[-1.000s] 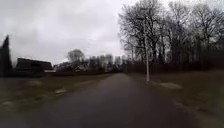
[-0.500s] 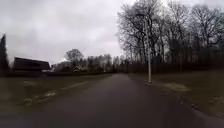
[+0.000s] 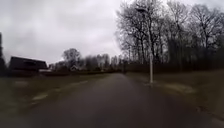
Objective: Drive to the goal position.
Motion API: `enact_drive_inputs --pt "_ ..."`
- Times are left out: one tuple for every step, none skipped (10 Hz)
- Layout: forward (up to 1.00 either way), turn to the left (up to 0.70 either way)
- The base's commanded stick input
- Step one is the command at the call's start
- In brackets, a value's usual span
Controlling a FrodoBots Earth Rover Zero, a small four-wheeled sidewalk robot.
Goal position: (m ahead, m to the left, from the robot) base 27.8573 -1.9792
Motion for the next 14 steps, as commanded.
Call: enact_drive_inputs --pt "1.00 0.00" --pt "1.00 0.00" --pt "1.00 0.00" --pt "1.00 0.00" --pt "1.00 0.00" --pt "1.00 0.00" --pt "1.00 0.00" --pt "1.00 0.00" --pt "1.00 0.00" --pt "1.00 0.00" --pt "1.00 0.00" --pt "1.00 0.00" --pt "1.00 0.00" --pt "1.00 0.00"
